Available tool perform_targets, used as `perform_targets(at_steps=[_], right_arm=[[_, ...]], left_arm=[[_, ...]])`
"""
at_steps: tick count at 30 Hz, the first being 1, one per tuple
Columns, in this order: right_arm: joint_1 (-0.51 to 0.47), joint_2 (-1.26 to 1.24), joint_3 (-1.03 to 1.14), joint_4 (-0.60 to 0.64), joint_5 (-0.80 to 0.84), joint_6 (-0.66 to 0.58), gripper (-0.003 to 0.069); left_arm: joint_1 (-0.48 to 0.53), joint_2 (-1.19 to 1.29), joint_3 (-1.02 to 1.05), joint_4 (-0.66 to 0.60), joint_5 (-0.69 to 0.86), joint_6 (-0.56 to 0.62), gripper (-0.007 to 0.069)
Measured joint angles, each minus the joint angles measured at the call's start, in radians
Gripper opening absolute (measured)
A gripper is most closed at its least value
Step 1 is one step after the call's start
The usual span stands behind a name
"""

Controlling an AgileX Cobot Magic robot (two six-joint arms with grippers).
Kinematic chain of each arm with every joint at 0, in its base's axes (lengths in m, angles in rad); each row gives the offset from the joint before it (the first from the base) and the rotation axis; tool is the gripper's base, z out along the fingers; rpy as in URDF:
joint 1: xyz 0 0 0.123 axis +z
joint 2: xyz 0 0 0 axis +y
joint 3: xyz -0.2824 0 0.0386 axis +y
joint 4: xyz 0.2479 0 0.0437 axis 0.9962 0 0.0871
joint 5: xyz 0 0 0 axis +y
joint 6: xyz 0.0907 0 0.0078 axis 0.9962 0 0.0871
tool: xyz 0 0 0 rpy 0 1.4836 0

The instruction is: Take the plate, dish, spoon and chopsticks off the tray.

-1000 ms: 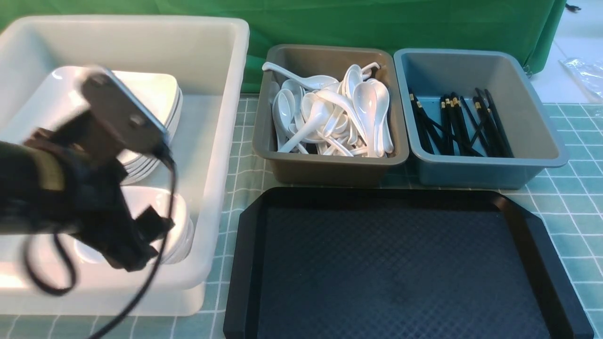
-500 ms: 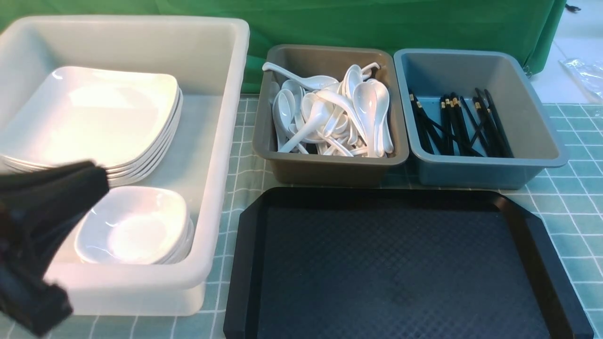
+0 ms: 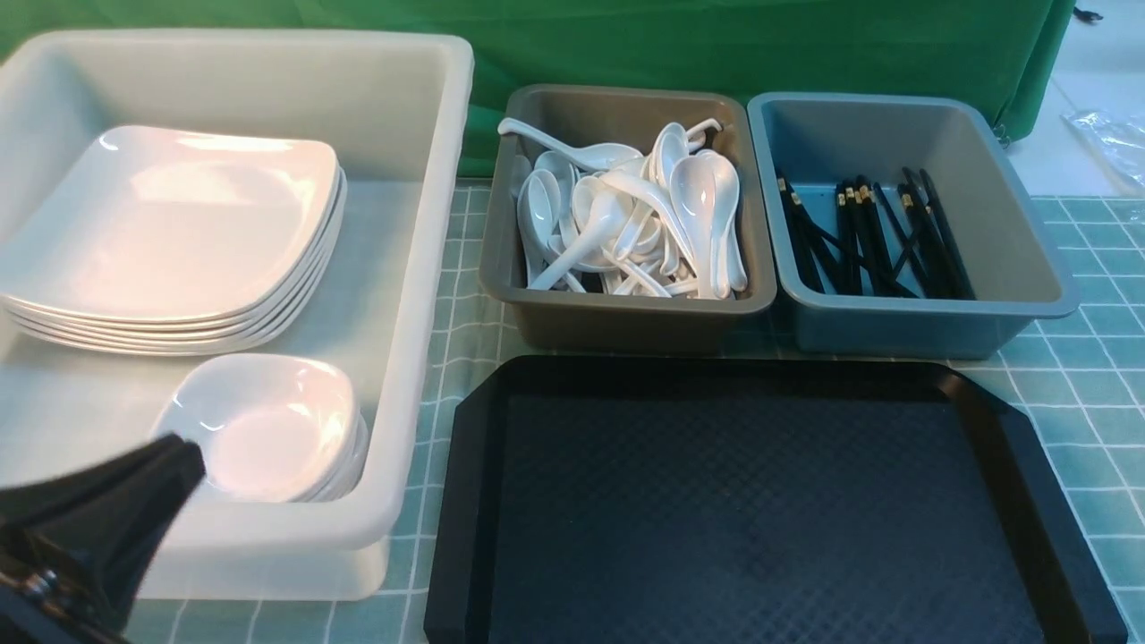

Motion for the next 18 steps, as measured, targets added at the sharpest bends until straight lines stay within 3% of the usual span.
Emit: perform_targets(at_steps=[4, 6, 10, 11, 13, 14, 15, 18], right_arm=[[-0.024, 0.0, 0.0, 0.006, -0.002, 0.0, 0.0048], [-0.085, -0.012, 0.0, 0.003, -0.006, -0.004, 0.0053], [-0.287, -0.103, 0.072, 0.054, -0.058, -0.121, 0.0022], [-0.299, -0.118, 0.09, 0.063, -0.066, -0.131, 0.0019], [-0.469, -0.233, 0.248, 0.109, -0.217, -0.239, 0.0016], [-0.469, -0.242, 0.262, 0.112, -0.217, -0.243, 0.0016], [-0.563, -0.312, 0.369, 0.132, -0.329, -0.27, 0.0016], [-0.704, -0.458, 0.602, 0.157, -0.506, -0.295, 0.0016]], left_arm=[[0.0, 0.0, 0.059, 0.0, 0.001, 0.007, 0.0013], [0.0, 0.0, 0.087, 0.0, 0.001, 0.007, 0.0013], [0.0, 0.0, 0.137, 0.0, 0.002, 0.007, 0.0013], [0.0, 0.0, 0.137, 0.0, 0.002, 0.007, 0.0013], [0.0, 0.0, 0.162, 0.0, 0.009, 0.007, 0.0013], [0.0, 0.0, 0.165, 0.0, 0.009, 0.007, 0.0013], [0.0, 0.0, 0.177, 0.0, 0.009, 0.007, 0.0013], [0.0, -0.001, 0.199, 0.001, 0.016, 0.007, 0.0013]])
